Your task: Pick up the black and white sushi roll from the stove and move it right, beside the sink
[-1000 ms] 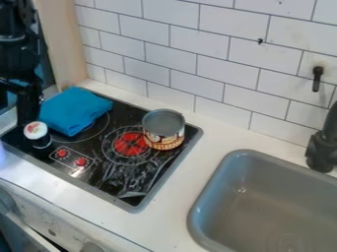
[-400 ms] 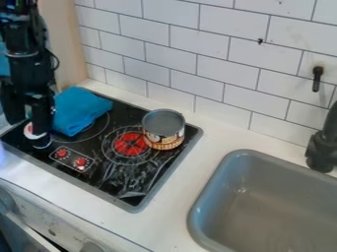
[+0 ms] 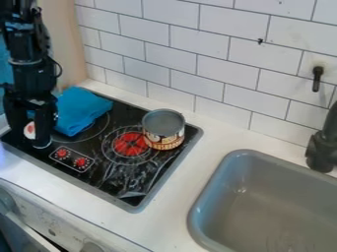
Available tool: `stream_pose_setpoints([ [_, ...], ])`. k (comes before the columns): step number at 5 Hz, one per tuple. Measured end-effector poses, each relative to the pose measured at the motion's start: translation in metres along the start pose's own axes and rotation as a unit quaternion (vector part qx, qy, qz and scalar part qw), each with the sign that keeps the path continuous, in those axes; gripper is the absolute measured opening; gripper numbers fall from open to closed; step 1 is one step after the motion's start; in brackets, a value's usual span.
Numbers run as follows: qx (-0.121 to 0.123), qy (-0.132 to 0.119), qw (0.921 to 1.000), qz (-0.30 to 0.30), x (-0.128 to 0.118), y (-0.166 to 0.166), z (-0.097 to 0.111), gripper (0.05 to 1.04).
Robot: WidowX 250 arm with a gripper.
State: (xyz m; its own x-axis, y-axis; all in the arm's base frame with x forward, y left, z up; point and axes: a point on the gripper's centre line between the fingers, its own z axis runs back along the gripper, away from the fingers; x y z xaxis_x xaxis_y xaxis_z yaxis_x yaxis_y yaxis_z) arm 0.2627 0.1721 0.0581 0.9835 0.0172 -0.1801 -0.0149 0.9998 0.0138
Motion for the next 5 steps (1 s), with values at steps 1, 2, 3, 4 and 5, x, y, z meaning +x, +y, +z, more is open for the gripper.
stream_pose_setpoints([
  [1,-0.005,0.009,0.9999,0.006,0.000,-0.001,-0.007,1.001],
  [2,-0.007,-0.003,0.9998,0.017,0.006,-0.001,-0.010,0.944],
  [3,0.006,-0.014,0.9992,0.037,0.009,0.003,-0.010,0.718],
  [4,0.016,-0.039,0.9971,0.063,0.013,0.005,-0.010,0.620],
  [5,0.032,-0.042,0.9962,0.069,0.008,-0.007,0.018,0.611],
])
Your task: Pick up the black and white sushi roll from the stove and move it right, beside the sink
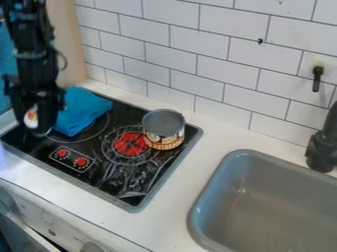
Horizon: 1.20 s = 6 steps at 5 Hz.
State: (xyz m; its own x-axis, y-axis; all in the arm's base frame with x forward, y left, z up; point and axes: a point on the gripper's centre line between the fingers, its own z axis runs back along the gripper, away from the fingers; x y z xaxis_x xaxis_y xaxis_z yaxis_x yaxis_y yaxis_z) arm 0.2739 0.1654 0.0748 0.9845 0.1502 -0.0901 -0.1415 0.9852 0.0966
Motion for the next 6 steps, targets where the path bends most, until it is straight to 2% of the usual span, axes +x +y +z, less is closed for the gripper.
stream_pose_setpoints([
  [1,-0.024,0.039,0.9988,-0.017,0.003,-0.034,0.043,0.611],
  [2,-0.054,0.060,0.9949,-0.061,0.004,-0.076,0.066,0.611],
  [3,-0.067,0.048,0.9791,-0.186,0.011,-0.133,0.045,0.611],
  [4,-0.049,0.069,0.9680,-0.236,-0.009,-0.183,0.023,0.611],
  [5,-0.013,0.064,0.9684,-0.240,-0.034,-0.227,-0.002,0.611],
  [6,0.000,0.072,0.9607,-0.268,-0.042,-0.245,0.003,0.611],
])
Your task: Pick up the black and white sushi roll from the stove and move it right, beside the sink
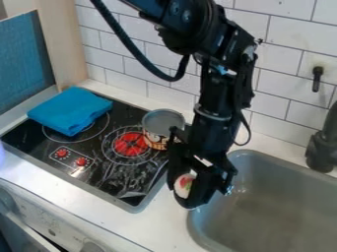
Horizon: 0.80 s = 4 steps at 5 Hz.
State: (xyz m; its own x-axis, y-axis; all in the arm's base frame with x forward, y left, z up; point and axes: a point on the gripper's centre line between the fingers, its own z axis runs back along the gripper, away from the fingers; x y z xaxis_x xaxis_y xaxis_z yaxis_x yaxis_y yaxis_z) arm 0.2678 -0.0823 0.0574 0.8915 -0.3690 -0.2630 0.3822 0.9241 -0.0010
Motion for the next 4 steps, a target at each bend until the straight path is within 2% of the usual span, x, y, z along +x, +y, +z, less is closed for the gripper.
stream_pose_setpoints([
  [3,0.020,0.029,0.9991,0.020,0.010,0.009,-0.017,0.611],
  [4,0.017,0.038,0.9985,0.036,0.008,0.017,-0.020,0.611],
])
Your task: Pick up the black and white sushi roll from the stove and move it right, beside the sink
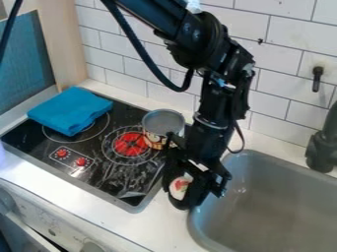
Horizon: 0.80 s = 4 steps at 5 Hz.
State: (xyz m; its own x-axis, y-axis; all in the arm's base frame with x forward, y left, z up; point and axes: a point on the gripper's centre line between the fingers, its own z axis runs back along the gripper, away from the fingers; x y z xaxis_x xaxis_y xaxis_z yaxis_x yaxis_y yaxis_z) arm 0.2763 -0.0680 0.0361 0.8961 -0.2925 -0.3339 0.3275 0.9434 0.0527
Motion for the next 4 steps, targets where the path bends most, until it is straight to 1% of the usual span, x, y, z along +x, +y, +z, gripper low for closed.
stream_pose_setpoints([
  [1,-0.009,0.011,0.9999,0.009,-0.001,0.006,-0.004,0.611],
  [2,-0.024,0.009,0.9996,0.010,0.000,0.008,-0.007,0.661],
  [3,-0.029,0.011,0.9995,0.007,0.001,0.009,-0.013,0.892],
  [4,-0.015,-0.018,0.9991,0.035,-0.003,0.013,0.000,0.967],
])
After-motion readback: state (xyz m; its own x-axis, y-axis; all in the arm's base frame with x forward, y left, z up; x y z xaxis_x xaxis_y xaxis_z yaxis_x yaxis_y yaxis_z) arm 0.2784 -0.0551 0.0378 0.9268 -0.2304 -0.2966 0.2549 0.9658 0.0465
